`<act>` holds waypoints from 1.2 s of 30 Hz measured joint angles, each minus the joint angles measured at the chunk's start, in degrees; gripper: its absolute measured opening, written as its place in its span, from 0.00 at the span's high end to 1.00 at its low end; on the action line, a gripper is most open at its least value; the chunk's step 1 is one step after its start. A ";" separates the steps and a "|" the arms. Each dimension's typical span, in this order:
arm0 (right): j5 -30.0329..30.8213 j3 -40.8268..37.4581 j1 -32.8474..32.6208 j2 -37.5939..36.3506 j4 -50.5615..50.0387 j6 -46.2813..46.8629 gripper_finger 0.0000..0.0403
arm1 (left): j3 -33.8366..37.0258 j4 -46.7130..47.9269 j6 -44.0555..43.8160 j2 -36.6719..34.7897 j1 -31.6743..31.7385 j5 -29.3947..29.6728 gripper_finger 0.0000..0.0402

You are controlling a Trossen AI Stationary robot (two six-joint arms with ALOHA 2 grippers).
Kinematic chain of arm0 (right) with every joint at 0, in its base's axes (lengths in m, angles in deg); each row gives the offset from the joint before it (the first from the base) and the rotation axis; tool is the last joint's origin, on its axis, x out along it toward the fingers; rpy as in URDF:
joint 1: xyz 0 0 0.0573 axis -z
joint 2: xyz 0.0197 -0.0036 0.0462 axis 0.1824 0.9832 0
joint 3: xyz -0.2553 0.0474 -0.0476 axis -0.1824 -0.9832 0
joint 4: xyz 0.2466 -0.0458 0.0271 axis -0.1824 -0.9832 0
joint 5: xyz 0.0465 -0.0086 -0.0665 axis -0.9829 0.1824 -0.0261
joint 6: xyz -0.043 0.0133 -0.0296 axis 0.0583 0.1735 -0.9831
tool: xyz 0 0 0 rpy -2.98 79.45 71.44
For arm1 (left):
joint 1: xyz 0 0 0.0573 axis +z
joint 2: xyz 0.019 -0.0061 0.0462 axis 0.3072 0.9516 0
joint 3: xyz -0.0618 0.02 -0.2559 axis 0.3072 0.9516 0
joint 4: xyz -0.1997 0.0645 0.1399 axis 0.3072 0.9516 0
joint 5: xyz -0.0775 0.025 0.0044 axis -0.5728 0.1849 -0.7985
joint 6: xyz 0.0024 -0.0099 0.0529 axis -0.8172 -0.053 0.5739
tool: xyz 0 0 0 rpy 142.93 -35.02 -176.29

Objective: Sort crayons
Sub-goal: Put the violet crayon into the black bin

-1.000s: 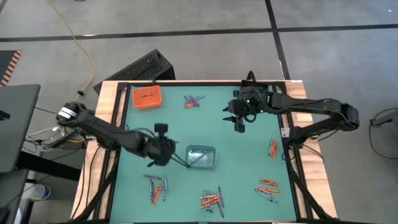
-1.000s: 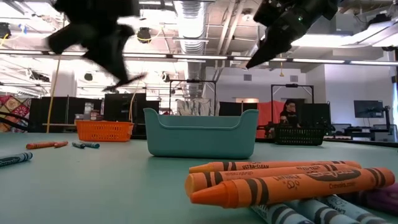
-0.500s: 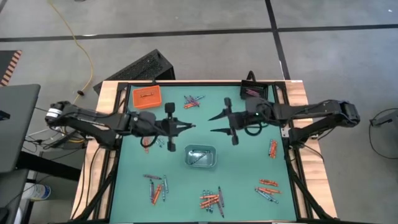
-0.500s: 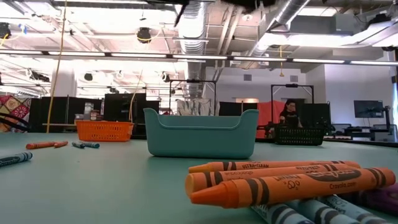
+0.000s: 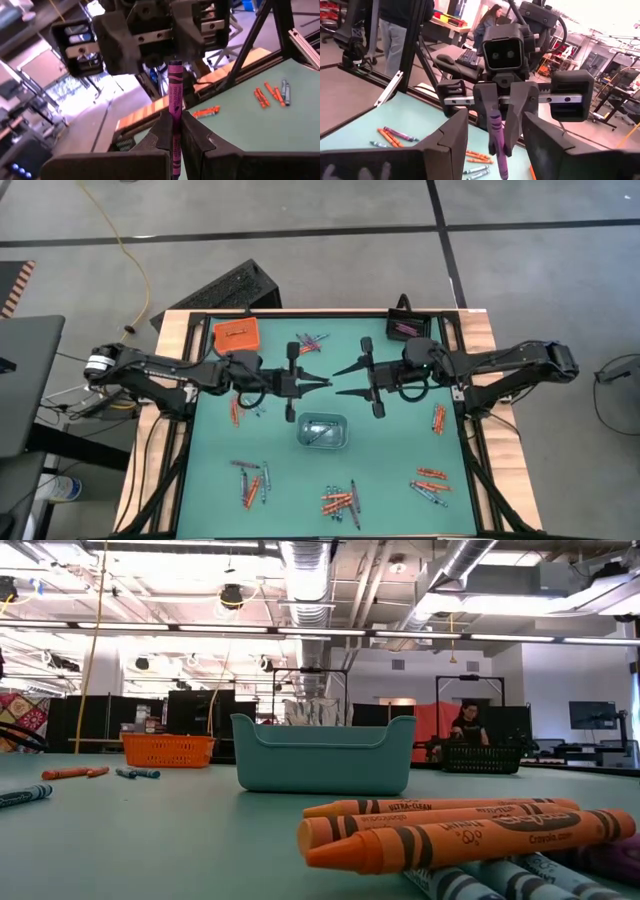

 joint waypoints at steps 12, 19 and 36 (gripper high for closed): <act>-1.14 0.00 -0.02 2.71 1.07 0.41 0.60 | -0.14 -7.72 2.10 3.42 0.76 -2.02 1.00; -1.23 0.02 -0.02 3.78 2.34 0.44 0.77 | -0.13 -6.76 4.39 3.52 0.74 -1.84 1.00; 3.17 0.02 2.60 3.37 -1.33 0.44 0.99 | -0.15 -2.23 5.64 3.14 0.87 7.35 0.78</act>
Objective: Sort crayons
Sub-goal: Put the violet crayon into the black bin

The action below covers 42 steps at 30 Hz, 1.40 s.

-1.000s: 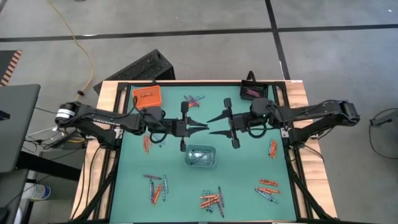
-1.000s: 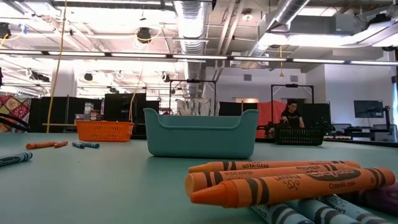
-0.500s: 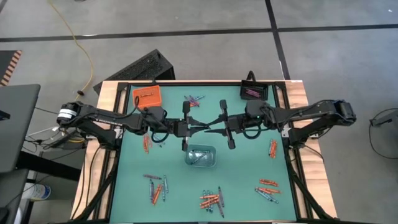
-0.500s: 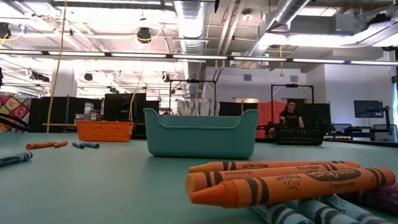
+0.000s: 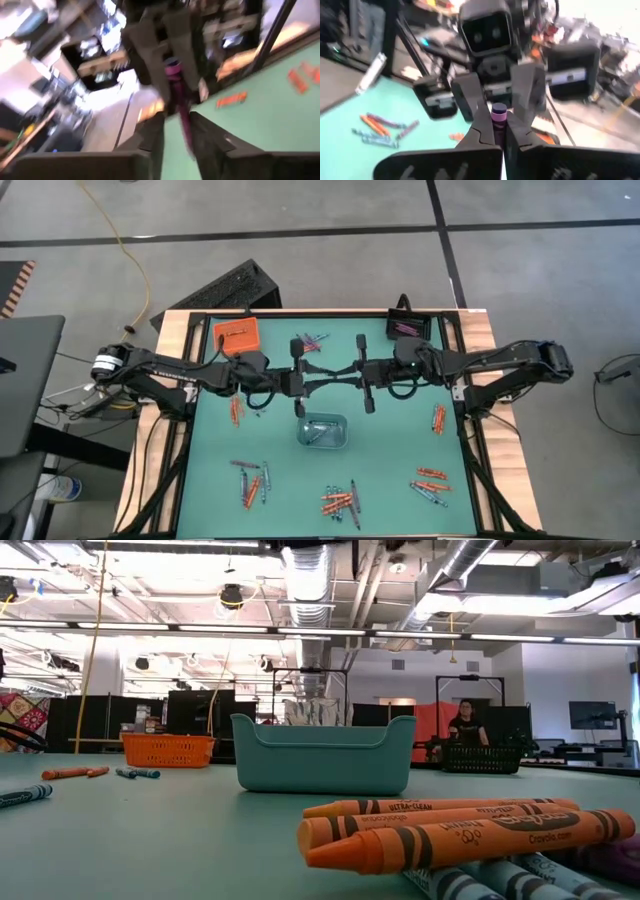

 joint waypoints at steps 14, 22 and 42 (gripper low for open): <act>6.82 0.00 26.60 0.00 -22.68 1.24 0.99 | 0.00 26.27 -6.94 -1.26 0.05 20.35 0.58; 2.12 0.02 44.09 1.61 -27.05 0.18 0.99 | 0.00 30.65 -10.35 -1.26 0.05 19.62 0.58; 7.78 0.00 54.78 16.18 -32.55 -2.92 0.99 | 0.00 30.62 -9.22 -1.26 0.03 19.30 0.58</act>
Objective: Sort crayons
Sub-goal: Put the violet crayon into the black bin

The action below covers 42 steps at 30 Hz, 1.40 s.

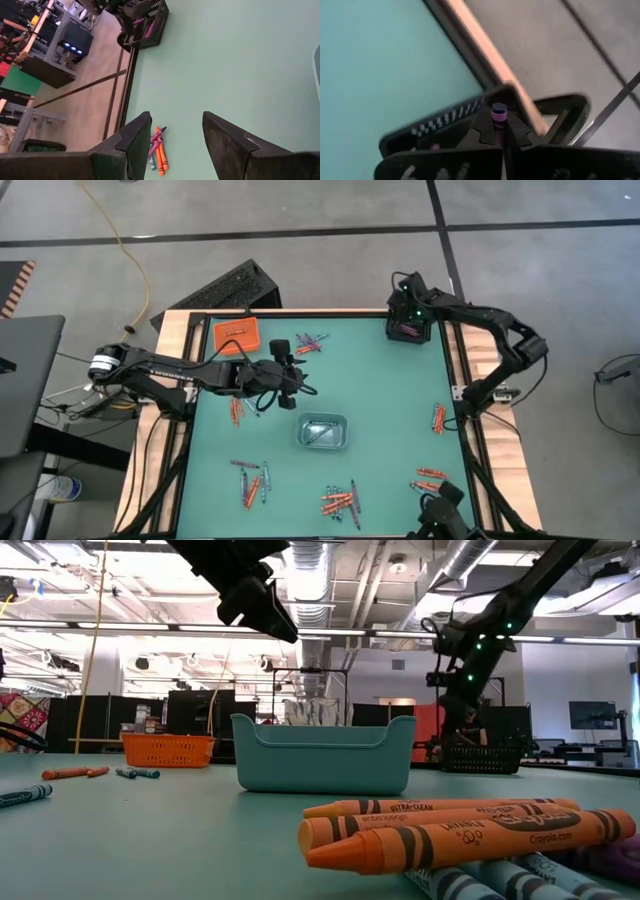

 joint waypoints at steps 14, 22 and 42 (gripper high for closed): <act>0.31 0.00 1.68 1.08 -6.58 0.20 0.97 | 0.00 -0.01 0.04 0.00 0.00 -1.21 0.58; 0.31 0.00 1.96 1.08 -6.79 1.56 0.75 | 0.00 -0.01 0.04 0.00 0.00 -1.27 0.58; 0.13 0.00 -1.21 1.04 -4.65 5.08 0.57 | 0.00 -0.01 0.03 0.02 0.00 -1.28 0.58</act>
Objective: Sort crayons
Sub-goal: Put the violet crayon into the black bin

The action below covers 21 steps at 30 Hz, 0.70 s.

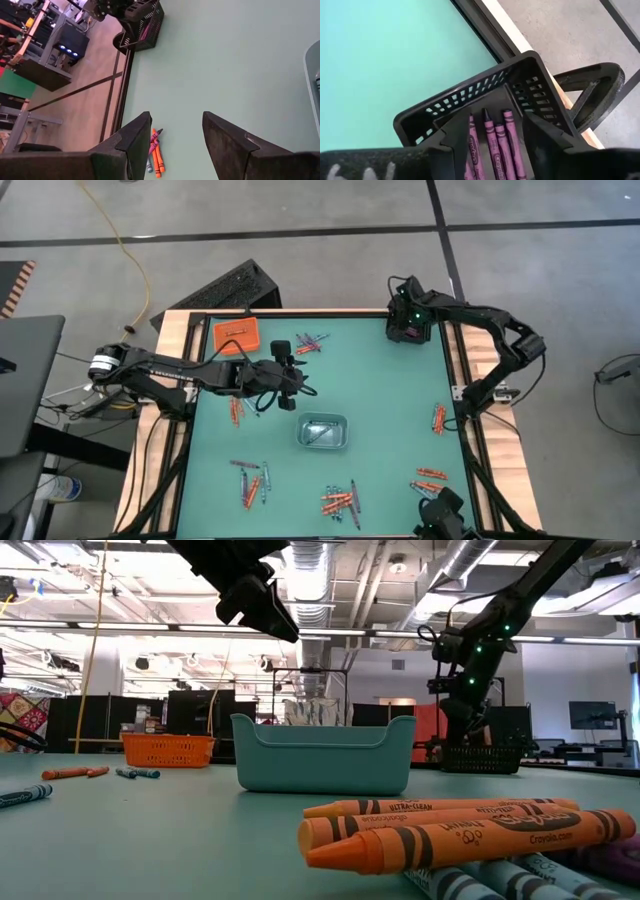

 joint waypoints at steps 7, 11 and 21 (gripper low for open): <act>-0.03 0.00 0.00 -3.15 -0.22 1.08 0.58 | 0.00 0.00 -0.01 0.00 0.00 0.00 0.58; -0.07 0.00 -0.62 -6.98 -0.14 2.09 0.58 | 0.00 0.00 0.00 0.00 0.00 0.00 0.58; -0.16 0.02 -5.75 -15.56 0.80 3.09 0.58 | 0.00 0.00 0.00 0.00 0.00 0.00 0.58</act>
